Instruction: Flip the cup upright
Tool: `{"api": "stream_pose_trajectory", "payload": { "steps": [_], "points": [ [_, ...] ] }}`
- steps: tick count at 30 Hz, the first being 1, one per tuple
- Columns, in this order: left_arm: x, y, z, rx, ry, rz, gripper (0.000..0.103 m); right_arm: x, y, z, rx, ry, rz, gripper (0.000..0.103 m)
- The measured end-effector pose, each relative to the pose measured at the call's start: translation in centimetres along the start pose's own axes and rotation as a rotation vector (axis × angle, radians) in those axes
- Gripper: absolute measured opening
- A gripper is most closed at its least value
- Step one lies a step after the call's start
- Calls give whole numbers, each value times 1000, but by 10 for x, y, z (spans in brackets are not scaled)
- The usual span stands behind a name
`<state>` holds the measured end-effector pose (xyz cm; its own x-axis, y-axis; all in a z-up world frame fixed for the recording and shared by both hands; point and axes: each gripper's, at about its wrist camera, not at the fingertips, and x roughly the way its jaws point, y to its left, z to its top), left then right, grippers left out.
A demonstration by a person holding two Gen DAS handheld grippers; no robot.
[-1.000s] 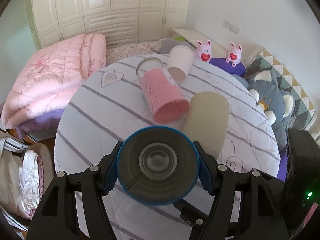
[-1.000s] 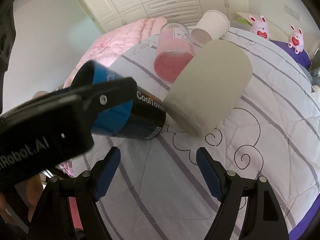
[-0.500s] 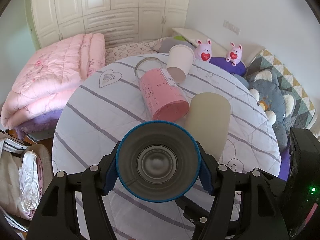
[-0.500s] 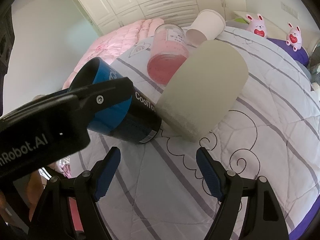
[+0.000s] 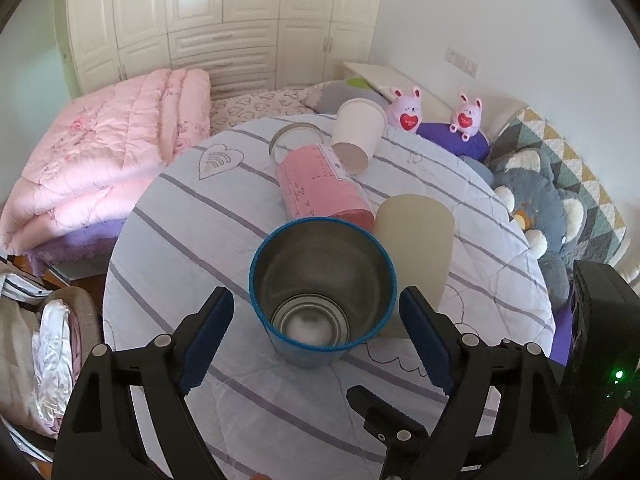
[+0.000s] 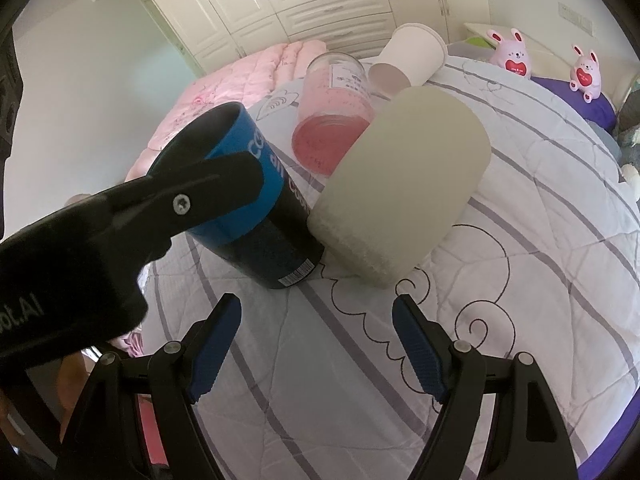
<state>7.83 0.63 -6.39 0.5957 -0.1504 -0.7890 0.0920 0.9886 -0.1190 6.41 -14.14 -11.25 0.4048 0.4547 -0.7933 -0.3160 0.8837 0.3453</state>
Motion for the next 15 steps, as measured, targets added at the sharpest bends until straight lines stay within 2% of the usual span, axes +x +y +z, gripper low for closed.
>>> {"api": "stream_pose_trajectory", "payload": {
  "steps": [15],
  "points": [
    [-9, 5, -5, -6, -15, 1, 87, -7, 4, 0, 2, -14, -9, 79]
  ]
}}
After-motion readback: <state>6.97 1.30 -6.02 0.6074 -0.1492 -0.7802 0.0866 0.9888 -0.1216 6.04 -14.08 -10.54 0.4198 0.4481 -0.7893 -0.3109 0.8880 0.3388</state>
